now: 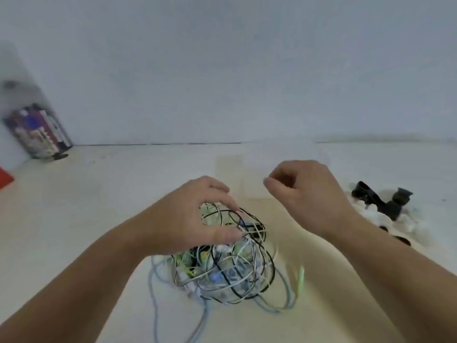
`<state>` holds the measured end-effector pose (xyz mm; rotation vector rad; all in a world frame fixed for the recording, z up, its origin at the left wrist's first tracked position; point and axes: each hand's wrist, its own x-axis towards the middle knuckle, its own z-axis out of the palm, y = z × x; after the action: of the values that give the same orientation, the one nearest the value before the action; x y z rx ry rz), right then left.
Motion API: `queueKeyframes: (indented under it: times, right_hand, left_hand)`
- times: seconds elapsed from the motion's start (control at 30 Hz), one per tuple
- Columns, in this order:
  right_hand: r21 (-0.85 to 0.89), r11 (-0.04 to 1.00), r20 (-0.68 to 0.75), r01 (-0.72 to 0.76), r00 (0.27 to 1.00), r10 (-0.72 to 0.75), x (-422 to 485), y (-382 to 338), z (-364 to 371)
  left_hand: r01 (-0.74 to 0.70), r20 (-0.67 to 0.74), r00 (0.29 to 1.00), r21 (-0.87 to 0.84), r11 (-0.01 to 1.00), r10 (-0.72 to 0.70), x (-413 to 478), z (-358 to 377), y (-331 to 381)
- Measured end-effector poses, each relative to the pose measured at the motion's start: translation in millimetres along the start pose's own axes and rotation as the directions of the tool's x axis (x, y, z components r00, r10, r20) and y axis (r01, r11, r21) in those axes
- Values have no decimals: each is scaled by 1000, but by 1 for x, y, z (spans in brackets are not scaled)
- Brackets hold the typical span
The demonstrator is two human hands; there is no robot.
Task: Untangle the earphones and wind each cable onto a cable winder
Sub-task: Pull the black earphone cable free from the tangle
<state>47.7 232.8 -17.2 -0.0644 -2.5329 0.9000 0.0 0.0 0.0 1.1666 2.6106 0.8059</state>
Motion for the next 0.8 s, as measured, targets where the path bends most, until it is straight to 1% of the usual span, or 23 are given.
queueKeyframes:
  times: [0.03,0.07,0.1,0.13,0.17,0.23,0.27,0.3,0.33,0.4,0.43,0.47,0.5,0.53,0.57,0.6,0.67,0.7,0.73,0.8]
  right_hand:
    - [47,997,52,-62,997,60,-10,3,3]
    - [84,989,98,-121,989,112,-18,3,5]
    - [115,980,148,-163,978,145,-26,6,9]
    - [134,971,200,-199,965,170,-34,9,13]
    - [118,970,236,-213,955,181,-37,11,18]
    - [36,974,263,-223,943,206,-33,13,23]
    - [37,967,271,-251,934,232,-28,13,24]
    - [70,950,278,-304,921,274,-19,15,24]
    - [98,924,277,-370,902,332,-10,17,22]
    - [126,884,204,-451,884,421,7,25,17]
    - [121,879,152,-461,884,442,14,29,16]
    - [92,887,109,-452,890,442,18,32,17]
    - [40,906,82,-421,905,417,20,33,20]
    - [-22,926,81,-377,922,378,20,34,25]
    - [-89,941,91,-327,938,335,22,38,32]
    - [-125,952,99,-281,951,294,21,37,34]
    - [-134,966,130,-222,962,240,19,35,34]
    - [-142,970,163,-195,962,217,17,36,35]
    - [-168,972,195,-162,961,194,16,36,35]
    - [-256,963,246,-82,958,147,15,36,36]
  left_hand:
    - [48,88,995,-29,998,-45,-10,6,-1]
    - [76,161,984,21,997,-79,-18,12,-2]
    - [73,194,977,82,994,-88,-27,23,-6]
    - [48,184,980,157,986,-77,-34,35,-10]
    - [38,115,992,180,983,-59,-35,46,-11]
    - [43,-18,999,136,990,-40,-26,58,-10]
    - [34,-43,999,111,993,-29,-19,58,-9]
    - [28,-38,999,83,996,-25,-10,55,-10]
    - [26,-12,1000,85,996,-25,-1,49,-12]
    - [19,59,998,155,988,-28,20,36,-13]
    - [28,85,995,168,985,-42,29,30,-12]
    - [46,103,993,146,988,-61,37,25,-11]
    - [64,95,993,79,995,-71,43,21,-8]
    - [63,51,997,-3,998,-63,47,20,-9]
    - [34,-25,999,-59,998,-35,53,22,-13]
    - [8,-134,991,-76,997,-18,53,23,-14]
    - [-69,-328,944,-109,992,29,49,27,-15]
    - [-87,-397,918,-158,984,18,48,31,-17]
    - [-77,-456,890,-161,984,-5,48,33,-15]
    - [-12,-526,850,-63,998,-23,51,37,-16]
